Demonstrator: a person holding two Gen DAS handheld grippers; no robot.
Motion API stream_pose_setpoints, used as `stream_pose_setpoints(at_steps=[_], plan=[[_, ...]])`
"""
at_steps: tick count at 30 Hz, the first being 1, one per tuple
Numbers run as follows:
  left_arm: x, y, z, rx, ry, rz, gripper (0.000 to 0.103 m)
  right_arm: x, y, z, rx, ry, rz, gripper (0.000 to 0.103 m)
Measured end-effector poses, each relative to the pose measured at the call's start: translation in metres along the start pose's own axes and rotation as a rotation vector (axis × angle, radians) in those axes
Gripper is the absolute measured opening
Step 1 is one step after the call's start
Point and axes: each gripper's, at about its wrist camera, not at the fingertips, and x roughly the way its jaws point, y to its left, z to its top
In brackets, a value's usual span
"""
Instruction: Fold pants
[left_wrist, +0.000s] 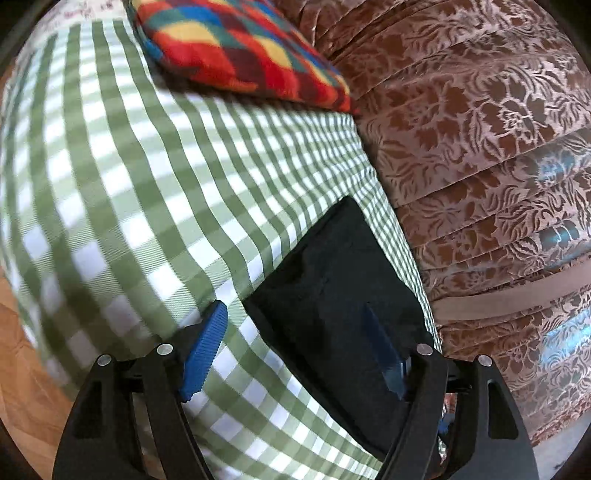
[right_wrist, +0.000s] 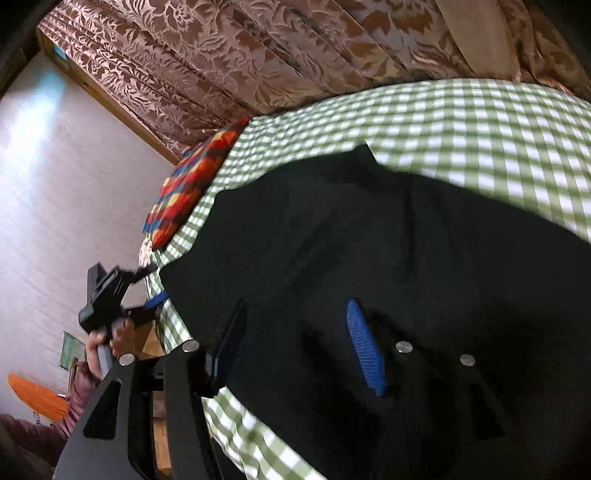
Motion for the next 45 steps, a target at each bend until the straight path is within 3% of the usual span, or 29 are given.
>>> stream_pose_setpoints(at_steps=[1, 2, 4, 5, 9, 13, 17, 19, 21, 23, 25, 33, 38, 43, 45], plan=[[0.004, -0.001, 0.001, 0.002, 0.005, -0.005, 0.062, 0.0, -0.001, -0.001, 0.008, 0.001, -0.004, 0.059], [0.008, -0.002, 0.001, 0.017, 0.009, 0.005, 0.04, 0.002, -0.005, -0.005, 0.028, 0.006, -0.007, 0.059], [0.014, -0.006, 0.0, 0.059, -0.005, 0.054, 0.014, 0.002, -0.01, -0.008, 0.056, 0.008, -0.018, 0.059], [0.013, -0.007, 0.0, 0.055, -0.019, 0.046, 0.012, 0.001, -0.012, -0.01, 0.064, 0.007, -0.021, 0.059], [-0.01, -0.02, -0.002, 0.118, -0.086, 0.075, 0.011, -0.002, -0.013, -0.019, 0.064, 0.011, -0.011, 0.06], [0.018, -0.005, -0.009, 0.168, -0.025, 0.242, 0.011, 0.006, -0.019, -0.028, 0.056, 0.006, -0.011, 0.06], [0.015, -0.011, -0.008, 0.178, -0.039, 0.286, 0.023, 0.004, -0.022, -0.031, 0.051, -0.001, -0.002, 0.061], [0.003, -0.023, -0.008, 0.214, -0.1, 0.378, 0.032, 0.003, -0.022, -0.032, 0.047, -0.006, 0.002, 0.062], [-0.013, -0.034, -0.011, 0.255, -0.185, 0.422, 0.032, 0.001, -0.02, -0.032, 0.047, -0.007, 0.004, 0.064], [-0.024, -0.051, -0.017, 0.298, -0.232, 0.366, 0.037, -0.004, -0.018, -0.032, 0.052, -0.004, 0.01, 0.065], [-0.023, -0.075, -0.027, 0.373, -0.227, 0.281, 0.04, -0.013, -0.017, -0.031, 0.059, -0.02, 0.003, 0.065], [0.055, -0.174, -0.098, 0.684, -0.008, 0.087, 0.04, -0.077, -0.046, -0.04, 0.112, -0.163, -0.182, 0.072], [0.1, -0.203, -0.161, 0.841, 0.154, 0.054, 0.04, -0.129, -0.097, -0.055, 0.252, -0.263, -0.298, 0.073], [0.13, -0.191, -0.193, 0.889, 0.253, 0.122, 0.04, -0.182, -0.16, -0.092, 0.448, -0.331, -0.429, 0.073], [0.128, -0.185, -0.196, 0.901, 0.233, 0.108, 0.04, -0.196, -0.179, -0.109, 0.495, -0.343, -0.456, 0.053]])
